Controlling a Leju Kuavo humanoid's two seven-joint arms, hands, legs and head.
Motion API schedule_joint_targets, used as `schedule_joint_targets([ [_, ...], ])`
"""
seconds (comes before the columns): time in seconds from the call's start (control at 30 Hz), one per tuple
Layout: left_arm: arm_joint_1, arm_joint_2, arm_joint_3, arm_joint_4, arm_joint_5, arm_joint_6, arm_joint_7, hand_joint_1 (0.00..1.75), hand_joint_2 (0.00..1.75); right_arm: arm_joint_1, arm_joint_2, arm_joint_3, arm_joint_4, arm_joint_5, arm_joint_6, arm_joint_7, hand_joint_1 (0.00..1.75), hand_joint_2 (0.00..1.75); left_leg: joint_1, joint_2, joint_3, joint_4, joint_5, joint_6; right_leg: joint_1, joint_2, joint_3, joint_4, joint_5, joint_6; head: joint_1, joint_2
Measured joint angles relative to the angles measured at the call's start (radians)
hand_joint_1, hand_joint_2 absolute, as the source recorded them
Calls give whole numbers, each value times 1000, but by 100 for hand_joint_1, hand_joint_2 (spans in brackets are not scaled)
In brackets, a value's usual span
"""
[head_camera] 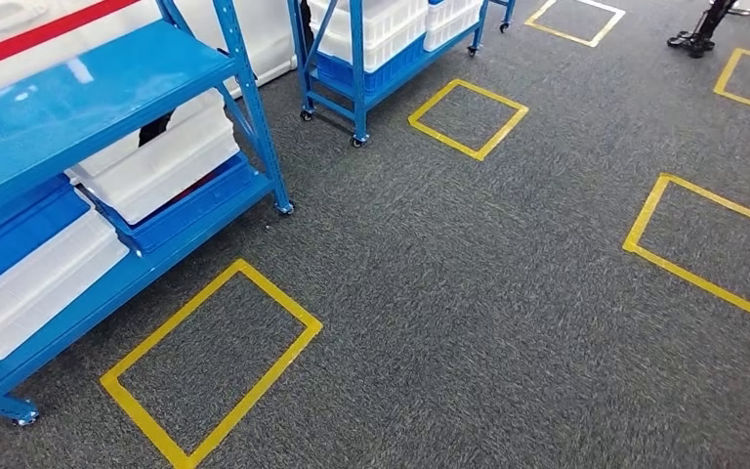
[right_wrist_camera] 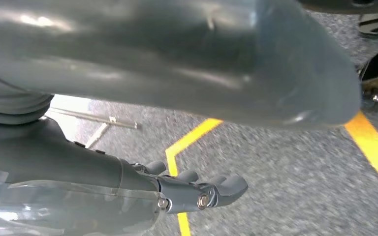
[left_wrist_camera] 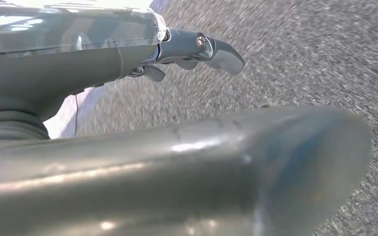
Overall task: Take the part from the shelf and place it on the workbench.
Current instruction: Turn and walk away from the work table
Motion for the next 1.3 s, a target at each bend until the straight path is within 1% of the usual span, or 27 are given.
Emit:
schedule_joint_targets([
  [0.03,0,0,0,0,0,-1,0,0,0,0,0,0,0,-1,0,0,0,0,1,-10,-6,2,-1,-7,1,10,4,-12,-1,-4,0,0],
  [0.1,3,1,0,0,-1,-2,-1,0,0,-3,1,0,1,-2,0,0,0,0,4,-26,-11,3,0,-19,4,-10,5,-17,0,-17,0,0],
  [0.13,5,1,0,0,-1,-3,-1,0,0,-4,1,0,1,-2,0,0,0,0,5,-16,-14,9,-5,-24,4,-23,8,-21,1,-25,0,0],
  [0.17,5,2,0,0,-2,-4,-1,0,0,-4,2,0,1,-2,0,0,0,0,4,6,-25,33,-20,-28,3,-37,11,-26,2,-33,0,0],
  [0.23,3,2,0,0,-2,-4,-2,0,0,0,2,0,1,-2,1,1,0,0,3,65,-76,139,-78,-34,6,-66,14,-31,1,-43,0,0],
  [0.3,0,2,0,0,-2,-3,-7,0,0,3,2,0,1,-1,1,1,0,0,5,91,-140,267,-129,-38,11,-96,15,-31,-3,-48,0,0],
  [0.33,2,2,0,0,-1,-3,-12,0,0,3,2,0,1,0,2,1,0,0,5,95,-153,294,-131,-38,13,-109,16,-30,-4,-48,0,0],
  [0.37,4,2,0,0,-1,-3,-18,0,0,2,2,0,1,1,2,0,0,0,6,98,-146,280,-112,-38,15,-122,18,-30,-7,-48,0,0],
  [0.4,6,2,1,0,-1,-3,-26,0,0,1,2,0,1,2,3,0,0,0,5,105,-118,227,-79,-35,16,-134,22,-30,-9,-47,0,0],
  [0.47,6,5,1,0,-1,-5,-41,0,0,0,2,0,1,1,4,-1,0,0,-2,145,-43,84,-18,-23,19,-157,31,-30,-16,-42,0,0],
  [0.53,6,8,1,0,-3,-12,-54,0,0,0,2,0,1,-1,7,-3,0,0,-12,173,-9,12,-1,-9,22,-176,37,-29,-22,-34,0,0],
  [0.6,9,13,1,0,-7,-21,-67,0,0,-3,2,-1,1,-6,13,-8,0,0,-15,158,-9,3,-2,1,22,-195,44,-32,-25,-24,0,0],
  [0.63,12,15,1,0,-10,-26,-72,0,0,-4,0,-2,1,-8,16,-11,0,0,-13,147,-4,-4,2,6,21,-190,47,-29,-29,-18,0,0],
  [0.7,13,17,1,0,-15,-37,-82,0,0,-1,-3,-4,1,-14,19,-16,0,0,-6,125,6,-19,12,17,18,-144,31,20,-64,-9,0,0],
  [0.77,11,18,1,0,-21,-45,-90,0,0,6,-5,-6,1,-22,20,-19,0,0,-3,103,8,-23,16,23,14,-91,-31,145,-128,-5,0,0],
  [0.8,10,18,0,0,-25,-48,-93,0,0,8,-5,-8,2,-27,19,-19,0,0,-4,90,7,-23,16,24,13,-81,-65,207,-149,-4,0,0],
  [0.83,10,18,0,0,-29,-52,-95,0,0,10,-5,-11,2,-31,18,-19,0,0,-4,76,7,-21,15,24,11,-77,-86,243,-153,-3,0,0],
  [0.87,10,18,0,0,-31,-55,-97,0,0,12,-5,-14,2,-35,16,-19,0,0,-3,62,8,-19,14,23,10,-75,-91,241,-135,-2,0,0],
  [0.9,10,18,0,0,-33,-58,-98,0,0,13,-6,-17,2,-39,14,-20,0,0,-2,48,9,-16,12,21,8,-72,-76,200,-100,-1,0,0],
  [0.93,10,18,0,0,-35,-59,-100,0,0,14,-7,-19,2,-42,12,-21,0,0,-1,35,10,-12,9,17,5,-60,-49,132,-57,-1,0,0],
  [1.0,10,16,0,0,-27,-60,-111,0,0,15,-7,-24,3,-48,4,-20,0,0,-1,10,5,0,2,5,2,-26,-3,18,-6,-2,0,0],
  [1.07,12,-4,10,0,12,-44,-153,0,0,13,-2,-35,4,-66,-20,-11,0,0,-2,-7,-2,5,-2,-6,4,-15,8,-13,-2,-8,0,0],
  [1.1,15,-27,20,0,38,-21,-190,0,0,10,4,-42,4,-76,-37,-4,0,0,-1,-15,-4,3,-1,-11,4,-26,9,-14,-1,-14,0,0],
  [1.13,19,-58,31,0,56,12,-232,0,0,9,11,-49,4,-85,-52,3,0,0,-1,-15,-5,5,-2,-15,3,-36,11,-17,0,-20,0,0],
  [1.2,25,-124,45,0,67,62,-302,0,0,7,23,-61,4,-97,-74,10,0,0,-3,24,-25,49,-30,-23,0,-60,16,-25,2,-32,0,0],
  [1.27,28,-170,47,3,56,64,-335,0,0,10,30,-72,4,-107,-82,11,0,0,0,78,-83,166,-89,-30,3,-84,18,-28,0,-41,0,0],
  [1.3,30,-184,46,5,51,57,-341,0,0,12,34,-78,4,-110,-84,11,0,0,4,89,-116,229,-114,-33,6,-97,19,-28,-2,-43,0,0],
])
